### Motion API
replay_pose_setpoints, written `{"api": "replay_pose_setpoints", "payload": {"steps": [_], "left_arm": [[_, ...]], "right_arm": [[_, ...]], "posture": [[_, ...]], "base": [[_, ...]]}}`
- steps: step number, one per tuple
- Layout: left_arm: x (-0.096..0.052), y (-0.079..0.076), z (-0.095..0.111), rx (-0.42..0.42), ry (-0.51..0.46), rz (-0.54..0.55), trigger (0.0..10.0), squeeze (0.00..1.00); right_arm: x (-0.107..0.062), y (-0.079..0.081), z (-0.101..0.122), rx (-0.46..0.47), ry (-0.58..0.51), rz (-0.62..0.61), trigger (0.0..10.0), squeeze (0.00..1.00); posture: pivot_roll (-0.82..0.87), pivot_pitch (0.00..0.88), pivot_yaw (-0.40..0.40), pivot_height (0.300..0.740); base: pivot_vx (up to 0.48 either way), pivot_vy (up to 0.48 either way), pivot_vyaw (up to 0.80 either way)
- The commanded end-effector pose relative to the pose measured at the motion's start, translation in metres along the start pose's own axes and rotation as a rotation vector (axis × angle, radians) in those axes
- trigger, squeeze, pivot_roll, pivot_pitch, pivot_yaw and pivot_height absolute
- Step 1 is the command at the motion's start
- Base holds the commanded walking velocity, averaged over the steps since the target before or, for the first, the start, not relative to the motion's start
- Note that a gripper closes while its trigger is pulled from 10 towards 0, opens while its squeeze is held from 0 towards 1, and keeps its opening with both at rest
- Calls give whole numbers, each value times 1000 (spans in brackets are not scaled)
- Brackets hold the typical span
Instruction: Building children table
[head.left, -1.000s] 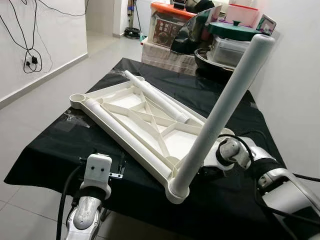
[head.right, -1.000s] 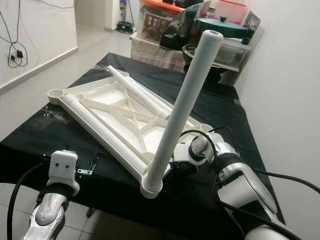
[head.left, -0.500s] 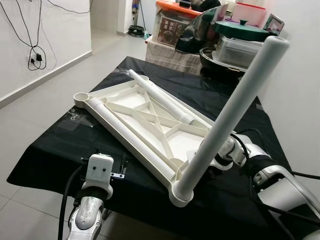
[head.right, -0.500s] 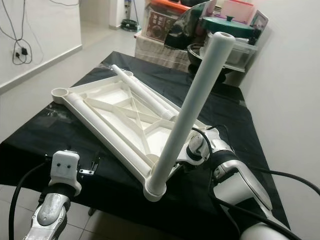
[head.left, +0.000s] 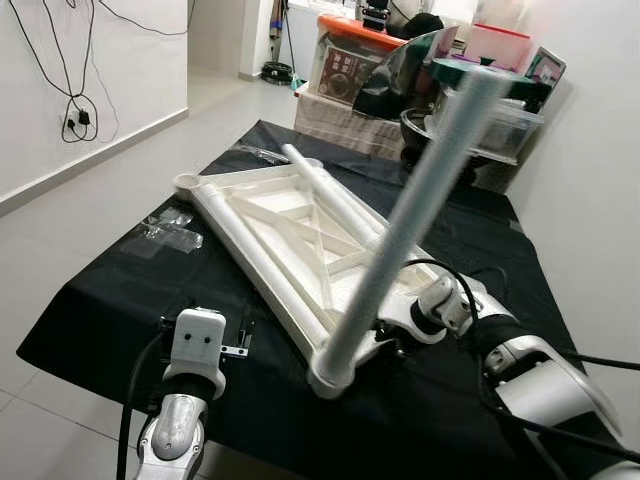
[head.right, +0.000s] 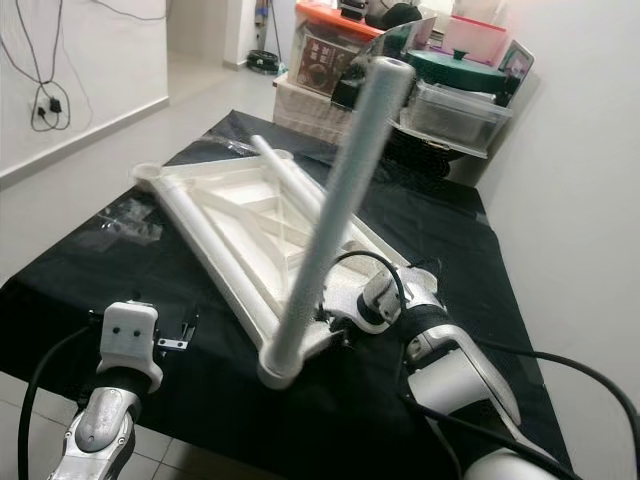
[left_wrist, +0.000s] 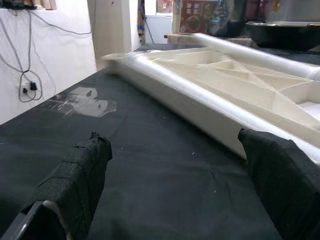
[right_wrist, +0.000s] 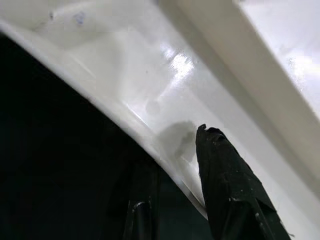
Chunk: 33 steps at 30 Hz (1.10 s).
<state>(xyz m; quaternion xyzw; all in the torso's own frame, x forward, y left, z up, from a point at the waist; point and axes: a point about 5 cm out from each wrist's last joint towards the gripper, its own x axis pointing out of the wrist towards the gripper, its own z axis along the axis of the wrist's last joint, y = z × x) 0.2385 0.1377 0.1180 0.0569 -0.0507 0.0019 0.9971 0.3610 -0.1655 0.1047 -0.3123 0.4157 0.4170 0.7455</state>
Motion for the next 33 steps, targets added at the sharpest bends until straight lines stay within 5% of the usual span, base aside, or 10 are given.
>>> {"api": "replay_pose_setpoints", "payload": {"steps": [1, 14, 16, 20, 25, 33], "left_arm": [[-2, -4, -2, -24, 11, 0, 10000, 0], [-2, -4, -4, -20, 15, -4, 10000, 0], [-2, -4, -4, -20, 16, -4, 10000, 0], [-1, -3, -4, -17, 17, -3, 10000, 0], [-1, -1, -4, -14, 16, -5, 10000, 0], [2, -1, -4, -2, 15, -18, 10000, 0]], "right_arm": [[7, 5, -37, 353, 37, -31, 0, 0], [17, 30, -27, 310, 7, 201, 0, 0], [18, 34, -22, 337, -9, 202, 0, 0], [17, 27, -10, 576, -73, 3, 0, 0], [15, 28, -6, 710, -124, -85, 0, 0], [17, 51, -1, 743, -164, 3, 0, 0]], "posture": [[72, 0, -220, 740], [70, 0, -215, 740], [69, 0, -213, 740], [67, 0, -207, 740], [65, 0, -200, 740], [62, 0, -183, 740]], "base": [[0, 0, 0], [0, 0, 0], [0, 0, 0], [0, 0, 0], [0, 0, 0], [0, 0, 0]]}}
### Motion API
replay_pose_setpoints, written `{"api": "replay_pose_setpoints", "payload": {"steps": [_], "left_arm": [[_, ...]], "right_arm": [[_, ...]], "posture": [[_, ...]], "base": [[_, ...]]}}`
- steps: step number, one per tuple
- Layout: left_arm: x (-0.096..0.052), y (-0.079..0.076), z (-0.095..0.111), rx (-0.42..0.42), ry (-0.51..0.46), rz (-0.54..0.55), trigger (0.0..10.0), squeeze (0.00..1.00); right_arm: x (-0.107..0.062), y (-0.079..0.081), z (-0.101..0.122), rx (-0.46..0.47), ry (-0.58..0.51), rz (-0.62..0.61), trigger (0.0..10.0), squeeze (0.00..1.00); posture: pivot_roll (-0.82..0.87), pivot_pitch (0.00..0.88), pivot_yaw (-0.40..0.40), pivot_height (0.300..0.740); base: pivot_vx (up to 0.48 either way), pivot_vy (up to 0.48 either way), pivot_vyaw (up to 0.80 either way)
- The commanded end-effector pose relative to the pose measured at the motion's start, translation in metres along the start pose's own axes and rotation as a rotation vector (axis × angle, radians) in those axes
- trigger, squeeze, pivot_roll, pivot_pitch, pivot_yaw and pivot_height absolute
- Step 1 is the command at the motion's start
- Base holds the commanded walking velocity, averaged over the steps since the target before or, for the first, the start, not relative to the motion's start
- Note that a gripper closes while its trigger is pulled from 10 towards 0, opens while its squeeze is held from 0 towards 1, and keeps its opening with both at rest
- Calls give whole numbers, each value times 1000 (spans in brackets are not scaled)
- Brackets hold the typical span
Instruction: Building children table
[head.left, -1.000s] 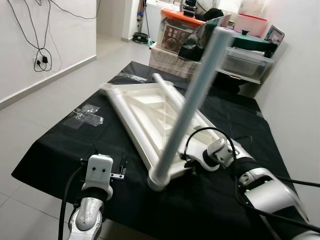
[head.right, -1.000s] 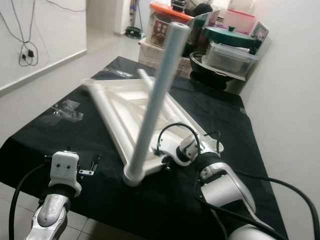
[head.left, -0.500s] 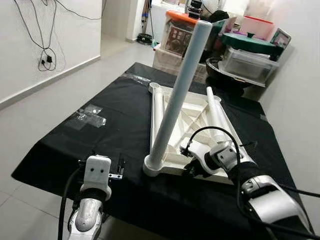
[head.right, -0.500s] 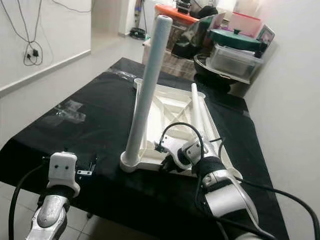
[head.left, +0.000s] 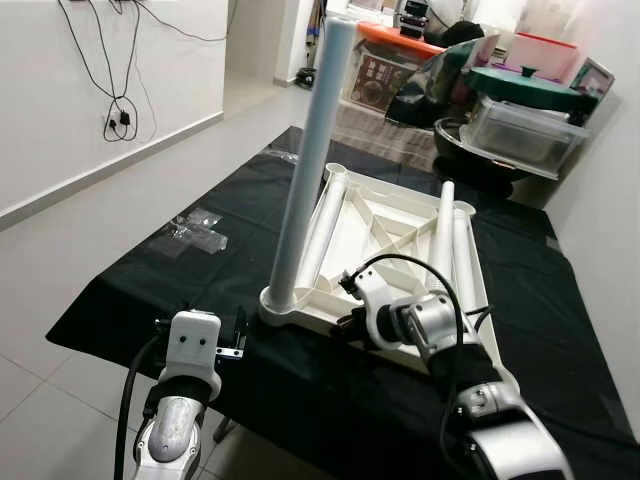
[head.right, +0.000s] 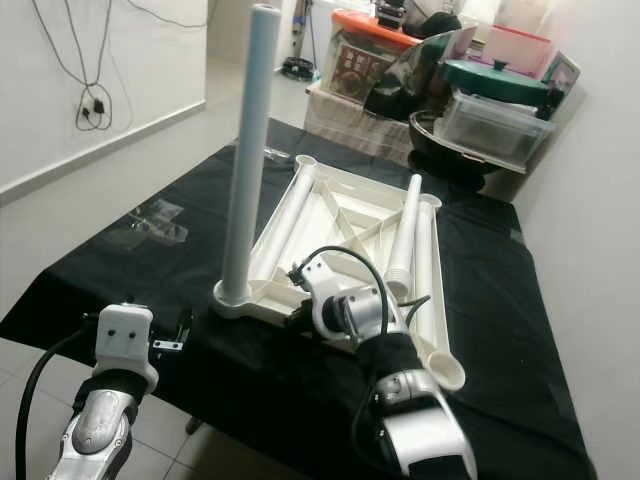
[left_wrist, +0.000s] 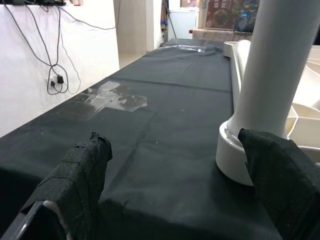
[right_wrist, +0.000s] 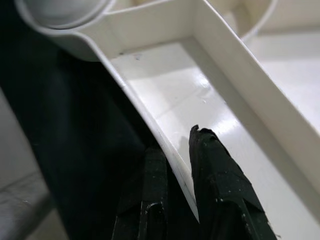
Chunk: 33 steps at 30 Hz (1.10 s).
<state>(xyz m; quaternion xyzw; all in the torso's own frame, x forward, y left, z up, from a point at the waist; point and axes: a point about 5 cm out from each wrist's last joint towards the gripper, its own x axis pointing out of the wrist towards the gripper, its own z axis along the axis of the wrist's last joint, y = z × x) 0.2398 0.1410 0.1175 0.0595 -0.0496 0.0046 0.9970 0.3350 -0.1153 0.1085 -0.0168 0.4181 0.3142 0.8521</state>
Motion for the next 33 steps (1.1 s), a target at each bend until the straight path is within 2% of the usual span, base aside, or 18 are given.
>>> {"api": "replay_pose_setpoints", "payload": {"steps": [1, 2, 3, 6, 7, 8, 9, 11, 13, 17, 20, 26, 28, 30, 31, 32, 33], "left_arm": [[1, -4, -3, -7, 12, -23, 10000, 0], [1, -4, -3, -6, 12, -24, 10000, 0], [1, -3, -3, -5, 12, -24, 10000, 0], [2, -3, -3, -4, 12, -25, 10000, 0], [2, -3, -3, -3, 12, -25, 10000, 0], [2, -3, -3, -2, 12, -26, 10000, 0], [2, -2, -4, -1, 12, -28, 10000, 0], [2, -2, -4, 2, 12, -32, 10000, 0], [2, -3, -4, 3, 12, -33, 10000, 0], [2, -2, -4, 6, 13, -34, 10000, 0], [1, -1, -4, 6, 14, -33, 10000, 0], [1, -1, -4, 5, 15, -35, 10000, 0], [1, -1, -5, 5, 16, -36, 10000, 0], [1, -1, -5, 4, 16, -37, 10000, 0], [1, -1, -5, 5, 16, -39, 10000, 0], [1, -1, -5, 5, 16, -39, 10000, 0], [1, -1, -4, 7, 14, -39, 10000, 0]], "right_arm": [[1, -13, -32, 94, 89, -25, 3922, 0], [0, -8, -30, 41, 76, 17, 6431, 0], [-1, -8, -27, 2, 54, 21, 10000, 0], [-3, -7, -24, -25, 26, 7, 10000, 0], [-3, -7, -23, -45, 19, -3, 10000, 239], [-5, -6, -19, -70, -3, -4, 10000, 922], [-8, -5, -11, -76, -51, -4, 10000, 1000], [-13, -5, 1, -81, -127, -9, 10000, 1000], [-13, -5, 3, -79, -141, -11, 10000, 1000], [-22, 8, 9, -90, -199, 111, 10000, 1000], [-34, 20, 14, -157, -235, 180, 10000, 1000], [-54, 26, 26, -252, -297, 216, 10000, 1000], [-70, 28, 41, -290, -366, 259, 10000, 1000], [-76, 28, 46, -302, -395, 265, 10000, 1000], [-78, 14, 57, -272, -452, 147, 10000, 1000], [-78, 14, 57, -272, -452, 147, 10000, 1000], [-77, 5, 60, -250, -477, 69, 10000, 1000]], "posture": [[62, 0, -182, 740], [62, 0, -182, 740], [63, 0, -181, 740], [63, 0, -181, 740], [64, 0, -181, 740], [65, 0, -178, 740], [65, 0, -178, 740], [65, 0, -178, 740], [65, 0, -178, 740], [66, 0, -173, 740], [61, 0, -167, 740], [60, 0, -165, 740], [55, 0, -160, 740], [55, 0, -160, 740], [55, 0, -160, 740], [55, 0, -160, 740], [57, 0, -158, 740]], "base": [[0, 0, 0], [0, 0, 0], [0, 0, 0], [0, 0, 0], [0, 0, 0], [0, 0, 0], [0, 0, 0], [0, 0, 0], [0, 0, 0], [0, 0, 0], [0, 0, 0], [0, 0, 0], [0, 0, 0], [0, 0, 0], [0, 0, 0], [0, 0, 0], [0, 0, 0]]}}
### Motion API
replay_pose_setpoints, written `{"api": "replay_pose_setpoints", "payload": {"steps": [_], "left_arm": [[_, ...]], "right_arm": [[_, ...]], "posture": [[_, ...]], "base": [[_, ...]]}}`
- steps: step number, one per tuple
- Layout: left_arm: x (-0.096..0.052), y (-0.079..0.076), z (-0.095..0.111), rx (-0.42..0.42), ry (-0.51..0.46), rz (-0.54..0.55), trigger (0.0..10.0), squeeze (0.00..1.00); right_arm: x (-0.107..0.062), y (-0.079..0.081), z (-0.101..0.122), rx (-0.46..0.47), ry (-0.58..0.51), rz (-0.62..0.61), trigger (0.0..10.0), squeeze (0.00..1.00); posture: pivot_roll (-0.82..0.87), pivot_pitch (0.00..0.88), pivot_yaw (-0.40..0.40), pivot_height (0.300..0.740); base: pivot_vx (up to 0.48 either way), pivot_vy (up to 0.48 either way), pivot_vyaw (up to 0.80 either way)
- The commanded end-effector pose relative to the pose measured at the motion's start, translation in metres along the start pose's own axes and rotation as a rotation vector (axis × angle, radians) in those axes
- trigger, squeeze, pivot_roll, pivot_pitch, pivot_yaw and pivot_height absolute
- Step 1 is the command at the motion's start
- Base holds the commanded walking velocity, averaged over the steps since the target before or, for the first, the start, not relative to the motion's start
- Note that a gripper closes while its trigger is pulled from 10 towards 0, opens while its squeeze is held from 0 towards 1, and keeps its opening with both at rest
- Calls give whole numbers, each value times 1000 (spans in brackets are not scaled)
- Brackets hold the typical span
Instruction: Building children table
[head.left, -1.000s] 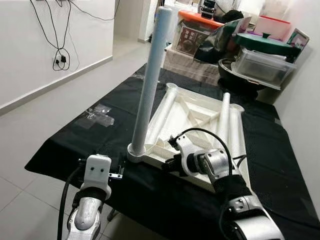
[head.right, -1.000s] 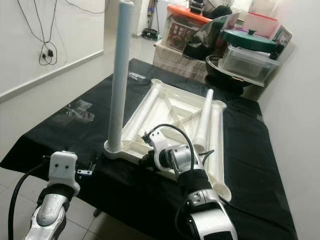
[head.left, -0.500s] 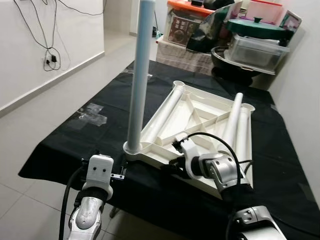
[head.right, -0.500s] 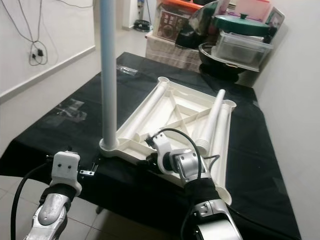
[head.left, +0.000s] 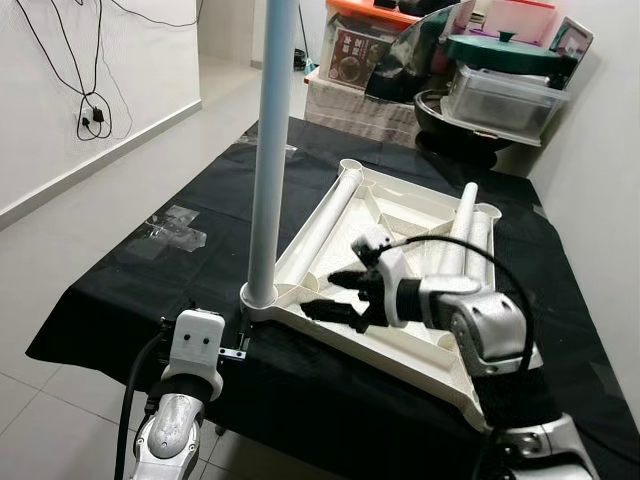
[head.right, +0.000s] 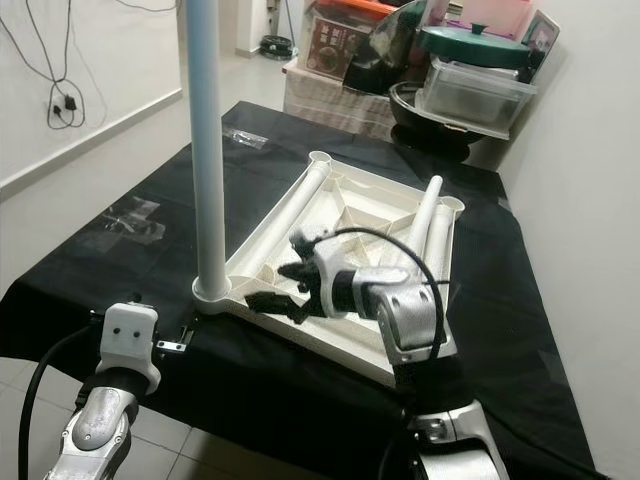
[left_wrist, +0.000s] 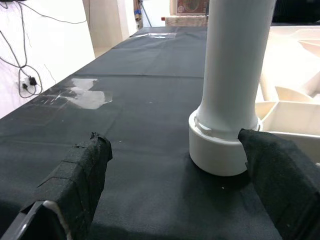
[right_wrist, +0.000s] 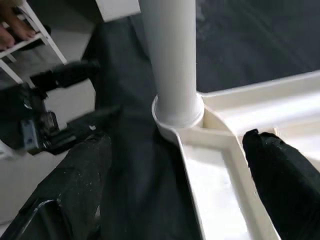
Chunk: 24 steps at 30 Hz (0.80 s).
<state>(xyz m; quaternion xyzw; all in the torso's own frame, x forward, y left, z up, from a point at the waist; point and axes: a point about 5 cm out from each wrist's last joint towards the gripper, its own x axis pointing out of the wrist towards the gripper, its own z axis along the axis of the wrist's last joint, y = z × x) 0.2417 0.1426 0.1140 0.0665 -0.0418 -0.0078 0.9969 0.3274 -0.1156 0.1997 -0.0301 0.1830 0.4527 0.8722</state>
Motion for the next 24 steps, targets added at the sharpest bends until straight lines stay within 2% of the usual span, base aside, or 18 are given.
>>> {"api": "replay_pose_setpoints", "payload": {"steps": [1, 2, 3, 5, 6, 7, 9, 10, 13, 14, 16, 17, 19, 21, 24], "left_arm": [[0, -2, -1, -5, -1, -12, 10000, 0], [0, -2, 0, -4, -1, -12, 10000, 0], [0, -2, 0, -4, -1, -12, 10000, 0], [0, -1, 0, -3, -5, -8, 10000, 0], [0, -1, 0, -3, -5, -8, 10000, 0], [0, 0, 1, 1, -12, 0, 10000, 0], [1, 2, 3, 6, -23, 11, 10000, 0], [2, 5, 5, 11, -32, 19, 10000, 0], [3, 7, 7, 15, -40, 25, 10000, 0], [5, 11, 8, 18, -45, 39, 10000, 0], [5, 11, 8, 18, -45, 39, 10000, 0], [6, 13, 10, 20, -54, 41, 10000, 0], [7, 13, 12, 20, -63, 28, 10000, 0], [8, 11, 15, 21, -76, 3, 10000, 0], [10, 7, 19, 22, -96, -45, 10000, 0]], "right_arm": [[-10, -30, 4, 3, -47, -242, 10000, 1000], [-10, -36, 3, 1, -51, -297, 10000, 1000], [-10, -36, 3, 1, -51, -297, 10000, 1000], [-12, -46, 3, -15, -77, -413, 10000, 1000], [-12, -46, 3, -15, -77, -413, 10000, 1000], [-13, -52, 1, -68, -70, -510, 10000, 0], [-13, -60, -4, -128, -55, -625, 10000, 0], [-12, -61, -8, -191, -34, -676, 10000, 0], [-10, -62, -12, -257, -17, -715, 10000, 0], [-4, -57, -17, -218, -27, -680, 10000, 0], [-4, -57, -17, -218, -27, -680, 10000, 0], [3, -50, -23, -186, -28, -627, 10000, 0], [7, -46, -29, -171, -20, -600, 10000, 0], [8, -47, -35, -152, -4, -606, 10000, 0], [1, -59, -37, -118, -16, -712, 10000, 0]], "posture": [[58, 0, -158, 740], [58, 0, -158, 740], [58, 0, -158, 740], [58, 0, -158, 740], [58, 0, -158, 740], [58, 0, -157, 740], [60, 0, -156, 740], [65, 0, -155, 740], [65, 0, -155, 740], [66, 0, -146, 740], [66, 0, -146, 740], [66, 0, -143, 740], [64, 0, -143, 740], [66, 0, -145, 740], [62, 0, -140, 740]], "base": [[0, 0, 0], [0, 0, 0], [0, 0, 0], [0, 0, 0], [0, 0, 0], [0, 0, 0], [0, 0, 0], [0, 0, 0], [0, 0, 0], [0, 0, 0], [0, 0, 0], [0, 0, 0], [0, 0, 0], [0, 0, 0], [0, 0, 0]]}}
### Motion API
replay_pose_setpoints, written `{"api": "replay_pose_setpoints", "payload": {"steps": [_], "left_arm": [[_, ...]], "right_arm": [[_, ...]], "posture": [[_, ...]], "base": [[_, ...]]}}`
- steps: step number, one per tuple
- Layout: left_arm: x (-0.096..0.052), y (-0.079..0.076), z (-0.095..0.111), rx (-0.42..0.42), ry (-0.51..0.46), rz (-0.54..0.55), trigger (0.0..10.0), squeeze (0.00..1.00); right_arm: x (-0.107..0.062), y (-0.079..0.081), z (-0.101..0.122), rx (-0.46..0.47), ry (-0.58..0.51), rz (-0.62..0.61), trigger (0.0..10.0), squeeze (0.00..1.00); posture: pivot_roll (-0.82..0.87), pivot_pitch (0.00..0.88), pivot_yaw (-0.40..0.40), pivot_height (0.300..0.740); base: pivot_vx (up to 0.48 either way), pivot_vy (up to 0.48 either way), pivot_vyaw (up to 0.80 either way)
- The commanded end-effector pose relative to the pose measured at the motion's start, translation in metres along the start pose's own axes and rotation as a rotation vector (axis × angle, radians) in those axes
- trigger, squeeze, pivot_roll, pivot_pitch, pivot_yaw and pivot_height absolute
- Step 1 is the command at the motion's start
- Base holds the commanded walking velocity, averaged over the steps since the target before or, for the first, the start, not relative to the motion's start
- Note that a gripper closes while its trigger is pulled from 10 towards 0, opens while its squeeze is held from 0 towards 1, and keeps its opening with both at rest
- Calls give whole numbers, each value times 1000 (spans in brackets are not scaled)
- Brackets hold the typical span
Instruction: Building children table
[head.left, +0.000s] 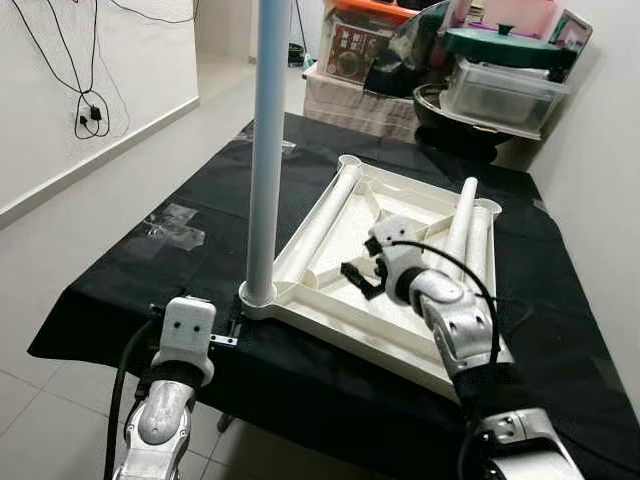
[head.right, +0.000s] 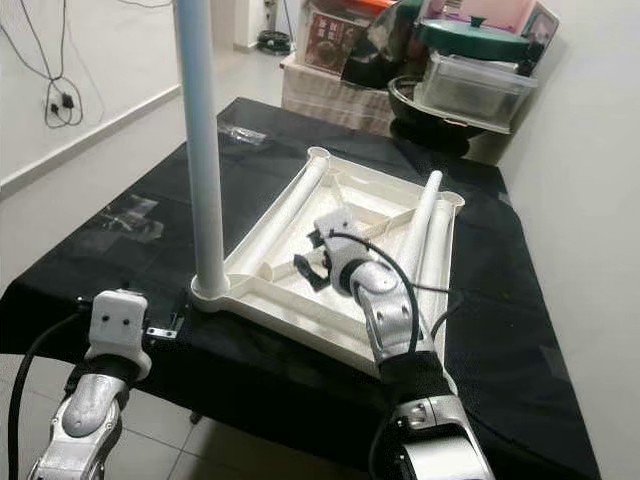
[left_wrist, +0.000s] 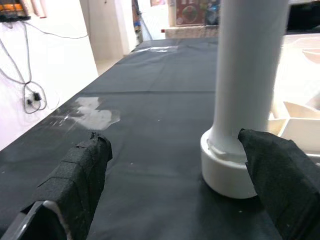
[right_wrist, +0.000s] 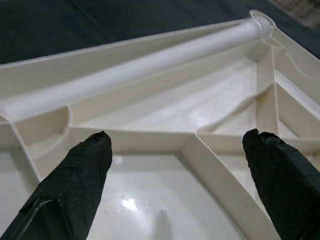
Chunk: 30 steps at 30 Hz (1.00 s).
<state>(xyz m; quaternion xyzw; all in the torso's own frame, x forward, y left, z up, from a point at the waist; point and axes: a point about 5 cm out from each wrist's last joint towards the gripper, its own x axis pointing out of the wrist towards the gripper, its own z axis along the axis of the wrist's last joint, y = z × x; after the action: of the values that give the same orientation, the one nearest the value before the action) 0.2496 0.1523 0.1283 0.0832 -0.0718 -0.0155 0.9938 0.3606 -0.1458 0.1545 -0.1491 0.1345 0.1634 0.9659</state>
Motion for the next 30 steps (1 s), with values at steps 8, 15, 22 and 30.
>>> {"api": "replay_pose_setpoints", "payload": {"steps": [8, 15, 22, 30], "left_arm": [[5, -25, 11, -48, -59, -266, 10000, 0], [9, -32, 7, -18, -46, -344, 10000, 0], [18, -27, 6, 15, -42, -291, 10000, 0], [18, -29, 5, -9, -33, -283, 10000, 0]], "right_arm": [[-10, -46, 12, 140, -153, -407, 10000, 0], [-21, -59, -11, 263, -86, -599, 10000, 0], [-17, -60, -29, 352, 5, -629, 10000, 0], [-12, -48, -16, 353, -59, -574, 10000, 0]], "posture": [[48, 0, -121, 740], [32, 0, -107, 740], [37, 0, -112, 740], [35, 0, -111, 740]], "base": [[0, 0, 0], [0, 0, 0], [0, 0, 0], [0, 0, -597]]}}
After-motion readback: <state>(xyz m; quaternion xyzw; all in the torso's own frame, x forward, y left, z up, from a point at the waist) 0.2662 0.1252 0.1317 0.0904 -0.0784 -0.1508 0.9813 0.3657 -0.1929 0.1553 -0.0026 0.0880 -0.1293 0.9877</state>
